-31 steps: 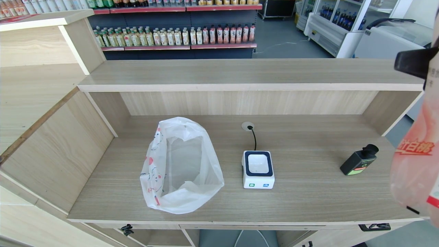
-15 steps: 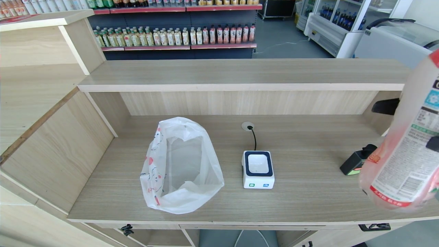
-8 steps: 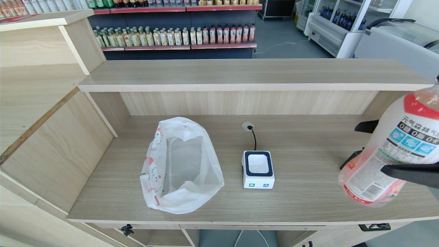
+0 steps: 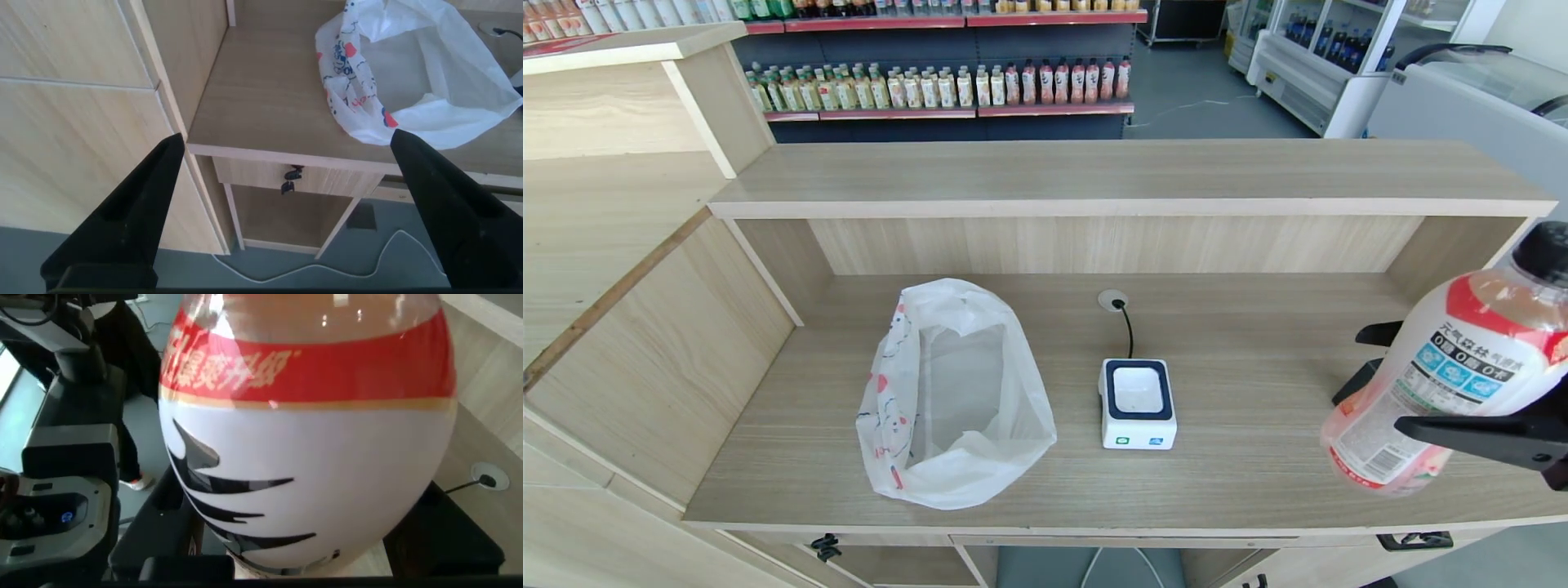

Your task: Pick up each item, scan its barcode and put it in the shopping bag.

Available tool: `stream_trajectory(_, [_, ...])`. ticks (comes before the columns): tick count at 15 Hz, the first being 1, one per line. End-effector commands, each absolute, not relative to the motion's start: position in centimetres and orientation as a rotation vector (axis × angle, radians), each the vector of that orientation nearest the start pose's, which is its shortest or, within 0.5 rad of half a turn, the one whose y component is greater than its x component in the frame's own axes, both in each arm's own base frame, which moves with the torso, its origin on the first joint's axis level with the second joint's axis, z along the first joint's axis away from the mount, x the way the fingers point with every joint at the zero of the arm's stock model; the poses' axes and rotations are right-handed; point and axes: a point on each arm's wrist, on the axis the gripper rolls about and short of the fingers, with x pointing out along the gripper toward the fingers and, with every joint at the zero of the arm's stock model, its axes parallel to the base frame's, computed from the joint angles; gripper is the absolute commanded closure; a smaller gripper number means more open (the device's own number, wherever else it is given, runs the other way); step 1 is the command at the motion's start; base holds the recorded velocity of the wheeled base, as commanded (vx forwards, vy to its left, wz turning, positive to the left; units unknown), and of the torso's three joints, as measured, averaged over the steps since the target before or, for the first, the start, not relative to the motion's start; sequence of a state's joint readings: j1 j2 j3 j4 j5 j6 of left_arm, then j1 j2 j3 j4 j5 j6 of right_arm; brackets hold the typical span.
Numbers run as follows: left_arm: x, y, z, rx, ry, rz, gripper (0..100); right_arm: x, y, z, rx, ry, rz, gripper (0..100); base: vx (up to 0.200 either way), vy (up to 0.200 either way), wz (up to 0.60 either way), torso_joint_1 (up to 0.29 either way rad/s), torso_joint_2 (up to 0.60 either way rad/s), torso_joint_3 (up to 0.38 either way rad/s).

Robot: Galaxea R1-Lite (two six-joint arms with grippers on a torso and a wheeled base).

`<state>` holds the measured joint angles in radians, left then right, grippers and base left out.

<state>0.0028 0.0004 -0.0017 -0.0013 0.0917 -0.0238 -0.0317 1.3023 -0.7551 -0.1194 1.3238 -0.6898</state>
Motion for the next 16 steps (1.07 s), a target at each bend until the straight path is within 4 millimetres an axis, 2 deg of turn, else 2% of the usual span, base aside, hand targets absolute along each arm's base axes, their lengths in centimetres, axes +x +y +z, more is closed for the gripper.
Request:
stream_trajectory(1, [-2.3, 0.2, 7.6, -0.025, -0.004, 0.095, 0, 18.6, 0.7, 22.4, -0.281, -0.067, 1.282, 100, 0.0, 0.0, 0.0, 0.0, 0.0, 0.0])
stream_trajectory(6, [-2.3, 0.2, 7.6, -0.025, -0.003, 0.095, 0, 18.6, -1.8, 22.7, -0.28, -0.063, 1.172, 100, 0.0, 0.0, 0.0, 0.0, 0.0, 0.0])
stream_trajectory(9, [-2.3, 0.2, 7.6, -0.025, -0.004, 0.095, 0, 18.9, -2.4, 23.2, -0.273, -0.055, 1.144, 100, 0.0, 0.0, 0.0, 0.0, 0.0, 0.0])
stream_trajectory(10, [-2.3, 0.2, 7.6, -0.025, -0.004, 0.095, 0, 19.0, -2.7, 22.4, -0.215, 0.008, 1.142, 100, 0.0, 0.0, 0.0, 0.0, 0.0, 0.0])
stream_trajectory(13, [-2.3, 0.2, 7.6, -0.025, -0.004, 0.095, 0, 19.9, -4.0, 22.5, -0.247, 0.023, 1.062, 100, 0.0, 0.0, 0.0, 0.0, 0.0, 0.0])
stream_trajectory(16, [-2.3, 0.2, 7.6, -0.025, -0.004, 0.095, 0, 20.4, -4.1, 22.6, -0.281, 0.017, 1.041, 100, 0.0, 0.0, 0.0, 0.0, 0.0, 0.0])
